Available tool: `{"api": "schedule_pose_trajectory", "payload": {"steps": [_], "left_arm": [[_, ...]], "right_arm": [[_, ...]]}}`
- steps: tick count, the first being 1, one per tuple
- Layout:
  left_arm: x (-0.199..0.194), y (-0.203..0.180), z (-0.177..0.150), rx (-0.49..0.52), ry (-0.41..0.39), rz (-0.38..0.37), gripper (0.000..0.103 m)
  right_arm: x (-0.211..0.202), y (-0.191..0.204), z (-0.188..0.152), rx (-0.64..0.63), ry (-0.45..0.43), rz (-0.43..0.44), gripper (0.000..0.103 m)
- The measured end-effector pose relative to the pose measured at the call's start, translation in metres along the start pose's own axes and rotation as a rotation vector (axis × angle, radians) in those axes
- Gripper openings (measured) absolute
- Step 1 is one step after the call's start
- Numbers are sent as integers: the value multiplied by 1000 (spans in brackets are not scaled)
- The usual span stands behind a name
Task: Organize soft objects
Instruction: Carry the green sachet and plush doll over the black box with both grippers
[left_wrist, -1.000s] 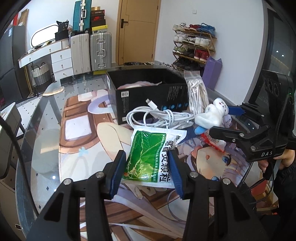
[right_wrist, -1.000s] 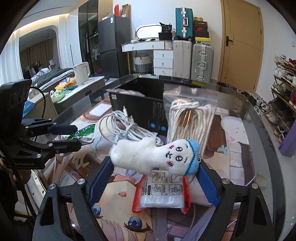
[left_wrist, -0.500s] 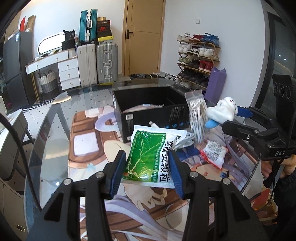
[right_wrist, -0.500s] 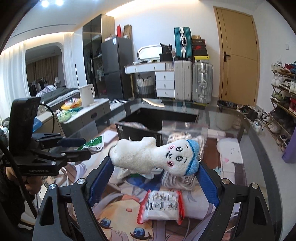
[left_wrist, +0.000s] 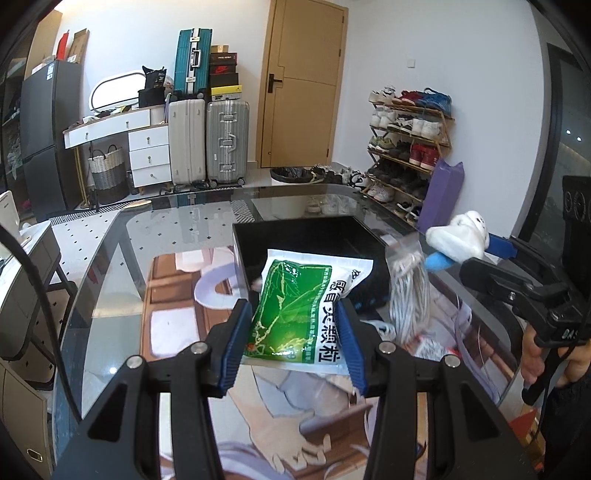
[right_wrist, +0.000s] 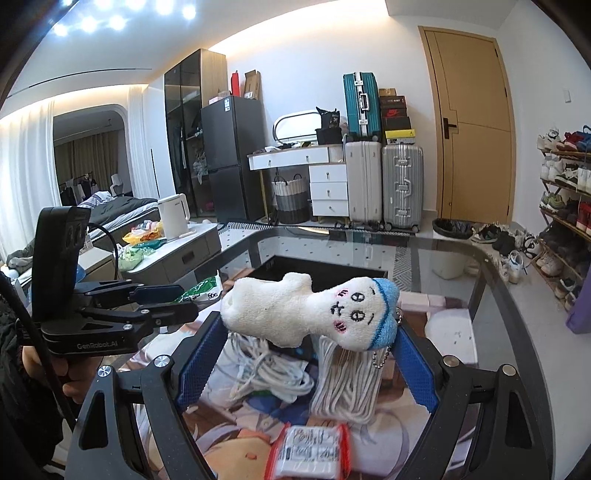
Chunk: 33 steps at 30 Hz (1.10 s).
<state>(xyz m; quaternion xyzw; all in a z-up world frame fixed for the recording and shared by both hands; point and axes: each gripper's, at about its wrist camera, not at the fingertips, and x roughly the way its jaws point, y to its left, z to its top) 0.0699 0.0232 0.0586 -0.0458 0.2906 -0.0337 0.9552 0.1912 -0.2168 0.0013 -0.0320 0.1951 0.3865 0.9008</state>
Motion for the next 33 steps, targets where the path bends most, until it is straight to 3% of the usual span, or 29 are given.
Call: {"api": "schedule_pose_trajectory", "payload": {"steps": [20, 33], "left_arm": [[46, 5, 47, -9, -10, 24, 46], [72, 15, 54, -26, -3, 43, 46]], "right_arm": [[33, -23, 23, 8, 13, -1, 88], [69, -32, 37, -2, 52, 10, 88]]}}
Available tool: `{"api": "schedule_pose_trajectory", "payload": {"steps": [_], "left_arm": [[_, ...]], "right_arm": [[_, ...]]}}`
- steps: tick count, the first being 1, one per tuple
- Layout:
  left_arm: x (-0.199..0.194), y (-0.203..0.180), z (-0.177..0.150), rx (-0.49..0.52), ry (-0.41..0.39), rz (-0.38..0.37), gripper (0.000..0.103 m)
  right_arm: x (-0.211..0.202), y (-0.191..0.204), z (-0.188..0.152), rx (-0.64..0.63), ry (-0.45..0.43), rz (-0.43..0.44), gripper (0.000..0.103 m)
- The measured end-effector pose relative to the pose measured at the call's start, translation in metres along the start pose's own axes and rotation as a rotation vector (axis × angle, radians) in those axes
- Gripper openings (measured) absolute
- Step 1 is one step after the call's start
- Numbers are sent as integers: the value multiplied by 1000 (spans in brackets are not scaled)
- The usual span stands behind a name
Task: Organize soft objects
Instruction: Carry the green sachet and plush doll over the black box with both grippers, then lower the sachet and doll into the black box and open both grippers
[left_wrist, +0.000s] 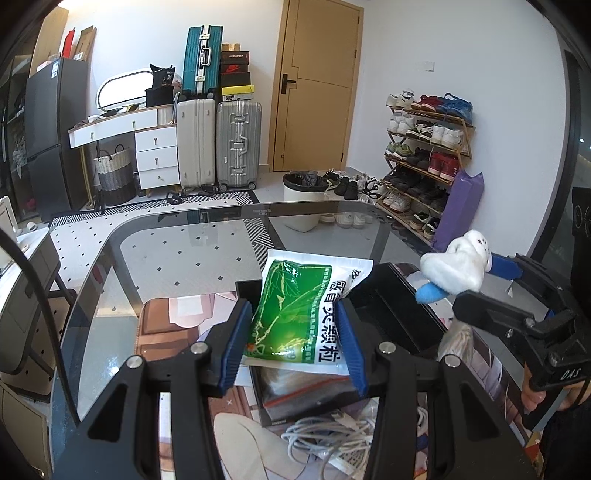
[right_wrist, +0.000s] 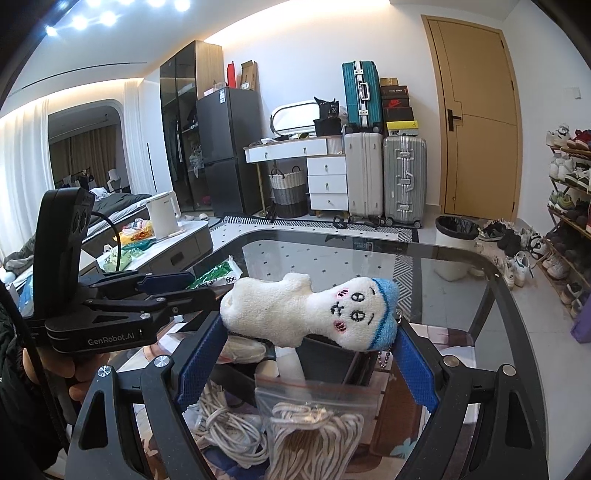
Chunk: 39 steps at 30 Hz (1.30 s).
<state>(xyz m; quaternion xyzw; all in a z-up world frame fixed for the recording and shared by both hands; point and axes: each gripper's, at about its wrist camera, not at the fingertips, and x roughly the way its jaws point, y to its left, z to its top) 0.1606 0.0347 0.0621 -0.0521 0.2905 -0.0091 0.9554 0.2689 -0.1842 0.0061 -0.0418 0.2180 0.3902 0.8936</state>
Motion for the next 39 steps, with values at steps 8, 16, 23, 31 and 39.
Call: {"api": "schedule_pose_trajectory", "payload": {"steps": [8, 16, 23, 31, 39], "left_arm": [[18, 2, 3, -5, 15, 4, 46], [30, 3, 3, -5, 34, 2, 46], [35, 2, 0, 10, 45, 13, 46], [40, 1, 1, 20, 65, 15, 47], [39, 0, 3, 15, 80, 19, 62]], "right_arm": [[25, -3, 6, -25, 41, 1, 88], [50, -6, 11, -35, 84, 11, 88], [66, -6, 14, -56, 103, 11, 88], [77, -8, 14, -65, 124, 10, 88], [73, -2, 12, -96, 89, -5, 99]]}}
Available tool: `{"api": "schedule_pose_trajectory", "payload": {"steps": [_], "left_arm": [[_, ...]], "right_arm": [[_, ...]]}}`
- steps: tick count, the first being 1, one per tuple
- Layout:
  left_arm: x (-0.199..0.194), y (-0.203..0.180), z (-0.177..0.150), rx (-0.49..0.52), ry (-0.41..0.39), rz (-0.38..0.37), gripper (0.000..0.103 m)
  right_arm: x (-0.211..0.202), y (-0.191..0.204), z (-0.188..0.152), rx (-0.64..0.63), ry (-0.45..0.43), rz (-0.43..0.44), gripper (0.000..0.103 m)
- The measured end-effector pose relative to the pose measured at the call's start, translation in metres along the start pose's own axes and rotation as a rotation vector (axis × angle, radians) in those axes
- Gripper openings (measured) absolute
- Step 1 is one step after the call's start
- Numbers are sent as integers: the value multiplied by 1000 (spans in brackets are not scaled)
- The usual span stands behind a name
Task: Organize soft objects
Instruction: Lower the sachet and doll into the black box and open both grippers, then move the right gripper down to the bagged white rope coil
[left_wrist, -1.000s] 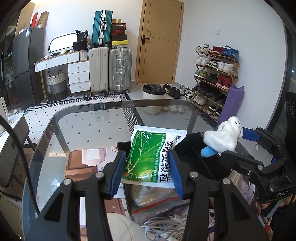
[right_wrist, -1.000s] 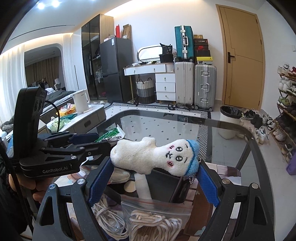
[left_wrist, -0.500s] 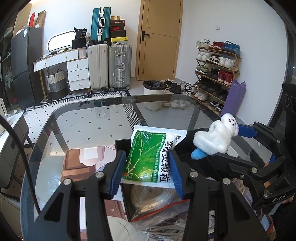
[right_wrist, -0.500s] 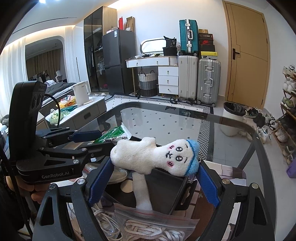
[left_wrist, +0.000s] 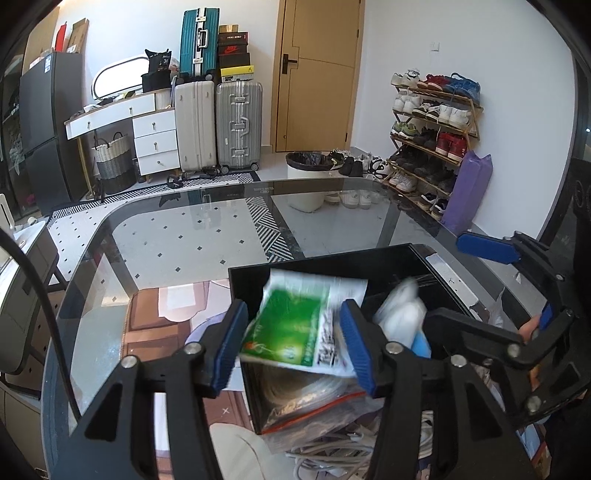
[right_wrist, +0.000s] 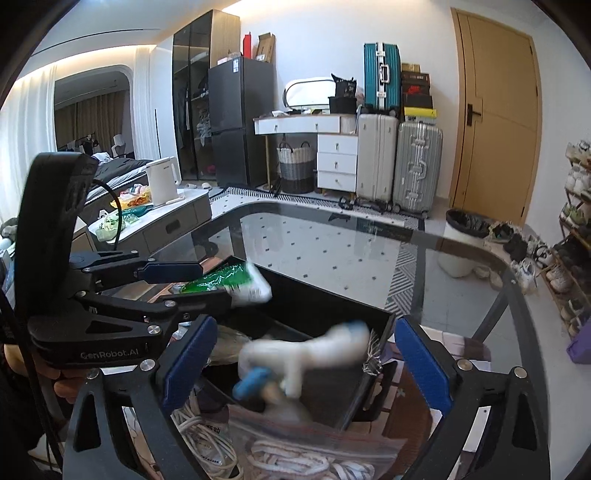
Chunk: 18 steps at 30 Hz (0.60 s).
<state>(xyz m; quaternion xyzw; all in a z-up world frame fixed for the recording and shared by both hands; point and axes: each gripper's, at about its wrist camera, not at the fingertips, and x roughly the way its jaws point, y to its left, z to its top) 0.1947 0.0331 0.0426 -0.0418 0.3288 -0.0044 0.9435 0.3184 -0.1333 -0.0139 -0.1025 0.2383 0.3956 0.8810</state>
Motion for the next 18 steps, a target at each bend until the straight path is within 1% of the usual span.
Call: {"api": "schedule_pose_trajectory", "payload": {"steps": [1, 3, 4, 5, 7, 10, 15, 18], "left_arm": [[-2, 0, 0, -3, -3, 3, 71], [-5, 0, -1, -9, -10, 5, 76], [-7, 0, -1, -9, -11, 1, 84], [-9, -2, -1, -7, -15, 3, 87], [-14, -3, -4, 3, -33, 19, 98], [-22, -5, -9, 14, -49, 29, 100], [-31, -5, -19, 17, -45, 24, 101], [-36, -5, -30, 13, -38, 20, 101]], "right_arm": [[-4, 2, -2, -2, -2, -8, 99], [-10, -1, -5, 8, -4, -25, 100], [-13, -3, -7, 14, -4, -29, 101], [-17, -5, -9, 21, -9, -34, 101], [-25, -9, -13, 35, -14, -42, 102], [-39, -16, -22, 75, -19, -52, 102], [-53, -22, -41, 118, 1, -69, 102], [-59, -24, -54, 145, 18, -71, 102]]}}
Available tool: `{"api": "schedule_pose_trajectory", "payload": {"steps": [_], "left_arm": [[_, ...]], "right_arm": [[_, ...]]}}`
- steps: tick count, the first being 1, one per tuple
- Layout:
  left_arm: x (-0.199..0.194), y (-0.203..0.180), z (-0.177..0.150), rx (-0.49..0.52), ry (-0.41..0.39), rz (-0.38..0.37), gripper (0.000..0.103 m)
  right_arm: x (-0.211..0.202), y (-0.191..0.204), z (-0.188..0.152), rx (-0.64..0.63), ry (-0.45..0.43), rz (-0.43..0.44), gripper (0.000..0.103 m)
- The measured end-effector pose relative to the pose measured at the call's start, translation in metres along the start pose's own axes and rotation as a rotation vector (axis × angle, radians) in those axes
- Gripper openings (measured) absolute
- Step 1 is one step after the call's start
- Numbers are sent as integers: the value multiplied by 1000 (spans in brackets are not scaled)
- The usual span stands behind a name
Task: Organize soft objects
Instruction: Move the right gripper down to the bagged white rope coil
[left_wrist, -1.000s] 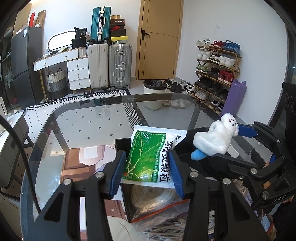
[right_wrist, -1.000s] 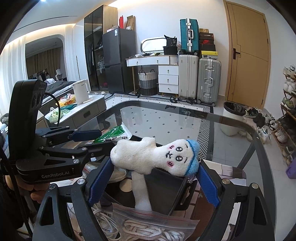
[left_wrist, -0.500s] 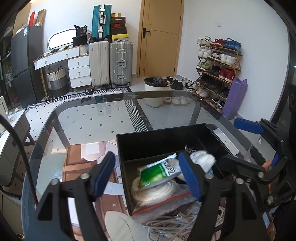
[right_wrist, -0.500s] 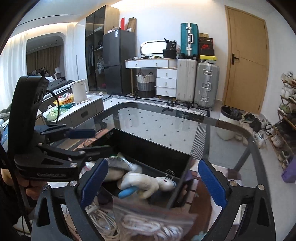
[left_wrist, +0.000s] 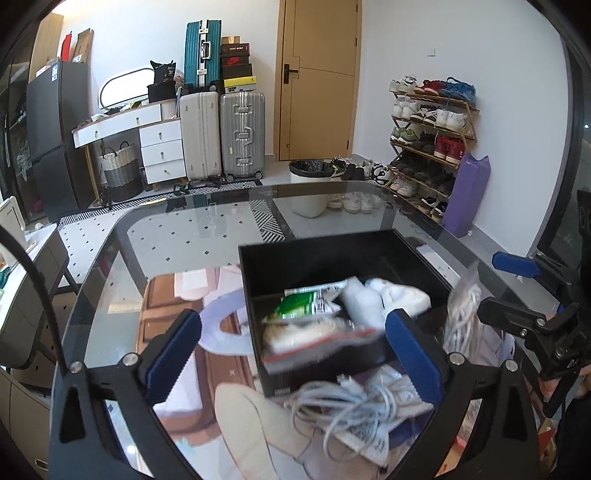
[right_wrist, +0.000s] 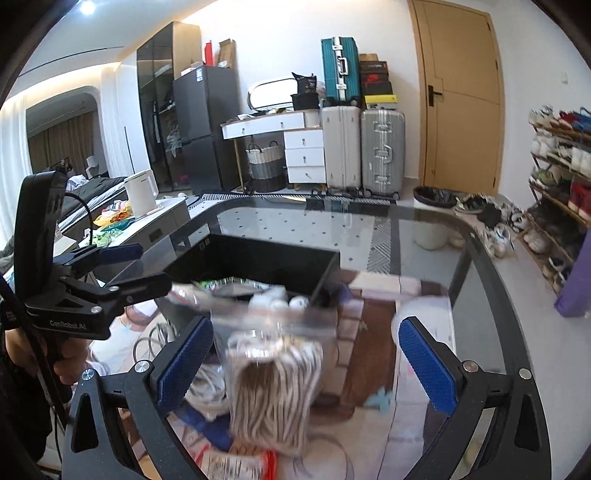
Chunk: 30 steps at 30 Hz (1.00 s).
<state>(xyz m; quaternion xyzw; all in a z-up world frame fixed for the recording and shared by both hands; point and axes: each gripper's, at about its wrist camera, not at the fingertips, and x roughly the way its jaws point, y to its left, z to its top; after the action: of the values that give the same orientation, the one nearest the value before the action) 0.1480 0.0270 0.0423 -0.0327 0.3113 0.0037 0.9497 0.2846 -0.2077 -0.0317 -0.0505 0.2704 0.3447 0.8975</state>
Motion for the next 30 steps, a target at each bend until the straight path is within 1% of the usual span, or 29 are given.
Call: {"api": "schedule_pose_trajectory", "payload": {"steps": [6, 17, 22, 30], "left_arm": [[-13, -1, -22, 1, 18, 1, 101], [-35, 0, -51, -10, 35, 2, 101], [-38, 1, -59, -18, 42, 6, 101], [-37, -4, -63, -6, 51, 13, 101]], "right_arm": [[-5, 0, -21, 36, 38, -6, 102], [-16, 9, -54, 28, 91, -7, 102], [-19, 13, -61, 22, 109, -12, 102], [-18, 17, -64, 26, 126, -14, 102]]}}
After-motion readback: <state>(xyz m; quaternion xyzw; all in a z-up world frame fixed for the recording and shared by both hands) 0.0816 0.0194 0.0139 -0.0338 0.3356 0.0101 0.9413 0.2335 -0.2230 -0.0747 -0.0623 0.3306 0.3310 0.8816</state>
